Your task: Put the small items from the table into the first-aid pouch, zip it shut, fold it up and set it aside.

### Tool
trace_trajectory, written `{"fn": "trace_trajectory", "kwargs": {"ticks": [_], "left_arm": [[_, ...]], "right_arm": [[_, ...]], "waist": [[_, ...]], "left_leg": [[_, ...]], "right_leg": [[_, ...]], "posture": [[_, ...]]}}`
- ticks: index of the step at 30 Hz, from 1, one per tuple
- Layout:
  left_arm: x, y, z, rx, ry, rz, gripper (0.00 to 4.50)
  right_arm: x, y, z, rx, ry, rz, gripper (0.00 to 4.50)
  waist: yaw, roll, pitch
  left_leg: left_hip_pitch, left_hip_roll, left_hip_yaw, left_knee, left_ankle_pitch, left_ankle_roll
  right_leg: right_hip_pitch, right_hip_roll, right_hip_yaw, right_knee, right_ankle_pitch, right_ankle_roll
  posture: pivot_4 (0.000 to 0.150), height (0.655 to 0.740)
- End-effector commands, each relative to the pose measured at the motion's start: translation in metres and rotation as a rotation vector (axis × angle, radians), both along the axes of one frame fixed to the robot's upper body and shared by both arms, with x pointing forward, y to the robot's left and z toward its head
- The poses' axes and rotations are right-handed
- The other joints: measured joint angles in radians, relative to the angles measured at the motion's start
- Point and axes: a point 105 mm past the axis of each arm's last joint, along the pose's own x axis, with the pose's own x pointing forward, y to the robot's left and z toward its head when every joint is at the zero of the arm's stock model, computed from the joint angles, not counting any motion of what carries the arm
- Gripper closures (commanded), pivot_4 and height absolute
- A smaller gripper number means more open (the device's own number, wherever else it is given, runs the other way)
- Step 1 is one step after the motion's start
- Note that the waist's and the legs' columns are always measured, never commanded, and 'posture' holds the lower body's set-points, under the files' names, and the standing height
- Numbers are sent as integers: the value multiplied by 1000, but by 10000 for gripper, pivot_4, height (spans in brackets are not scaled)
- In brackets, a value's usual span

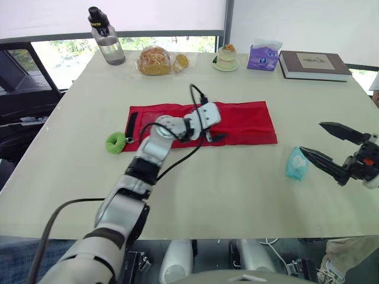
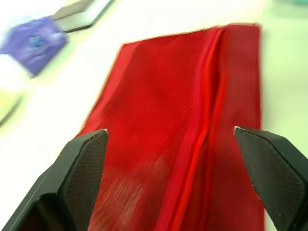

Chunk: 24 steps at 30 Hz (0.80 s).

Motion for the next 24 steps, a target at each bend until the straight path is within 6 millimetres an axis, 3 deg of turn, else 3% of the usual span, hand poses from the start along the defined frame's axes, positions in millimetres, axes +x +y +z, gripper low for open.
{"fn": "trace_trajectory", "kwargs": {"ticks": [1, 5, 12, 13, 15, 16, 17, 19, 21, 22, 24], "left_arm": [[10, -19, 5, 0, 10, -17, 689], [14, -41, 3, -13, 49, -26, 689], [23, -43, 0, 33, 31, 24, 689], [25, -43, 1, 33, 24, 33, 4331], [26, -43, 2, 30, 15, 45, 6688], [26, -44, 1, 25, 19, 46, 12426], [27, -44, 1, 23, 21, 52, 15011], [26, -45, -2, 20, 28, 56, 25418], [26, -47, -4, 13, 38, 60, 32760], [25, -47, -5, 11, 41, 62, 39369], [25, -48, -6, 6, 45, 65, 43655]], "right_arm": [[-3, 2, 5, -37, -34, -23, 0], [-3, 1, 5, -38, -44, -50, 0], [-5, 0, 8, -43, -63, -86, 0], [-6, -1, 8, -43, -65, -92, 0], [-6, -2, 7, -44, -67, -98, 0], [-7, -2, 7, -45, -67, -100, 0], [-7, -1, 7, -45, -68, -101, 0], [-7, -2, 7, -46, -70, -103, 0], [-7, -3, 8, -48, -71, -105, 0], [-7, -3, 8, -49, -71, -106, 0], [-6, -4, 7, -53, -70, -108, 0]], "waist": [[-1, 0, 0], [-3, 0, 0], [-3, -1, 0], [-2, -1, 0], [-2, -1, 0], [-1, -1, 0], [-1, -1, 0], [-1, -1, 0], [-1, -1, 0], [-1, -1, 0], [-2, -1, 0]], "left_leg": [[0, 0, 0, 0, 0, 0], [0, -1, -1, 0, 0, 0], [-1, -2, -3, -1, 0, 0], [-1, -2, -3, -1, 0, 0], [-1, -2, -3, -1, 0, 0], [-1, -2, -3, -1, 0, 0], [-1, -2, -3, -1, 0, 0], [-1, -2, -3, -1, 0, 0], [-1, -2, -3, -1, 0, 0], [-1, -2, -3, -1, 0, 0], [-1, -2, -3, -1, 0, 0]], "right_leg": [[0, 0, 0, 0, 0, 0], [0, 0, 0, 0, 0, 0], [0, 0, 0, 0, 0, 0], [0, 0, 0, 0, 0, 0], [0, 0, 0, 0, 0, 0], [0, 0, 0, 0, 0, 0], [0, 0, 0, 0, 0, 0], [0, 0, 0, 0, 0, 0], [0, -1, 0, 0, 0, 0], [0, -1, 0, 0, 0, 0], [0, 0, 0, 0, 0, 0]], "posture": [[1500, 7400], [1500, 7400], [1500, 7400], [1500, 7400], [1500, 7400], [1500, 7400], [1500, 7400], [1500, 7400], [1500, 7400], [1500, 7400], [1500, 7400]]}}
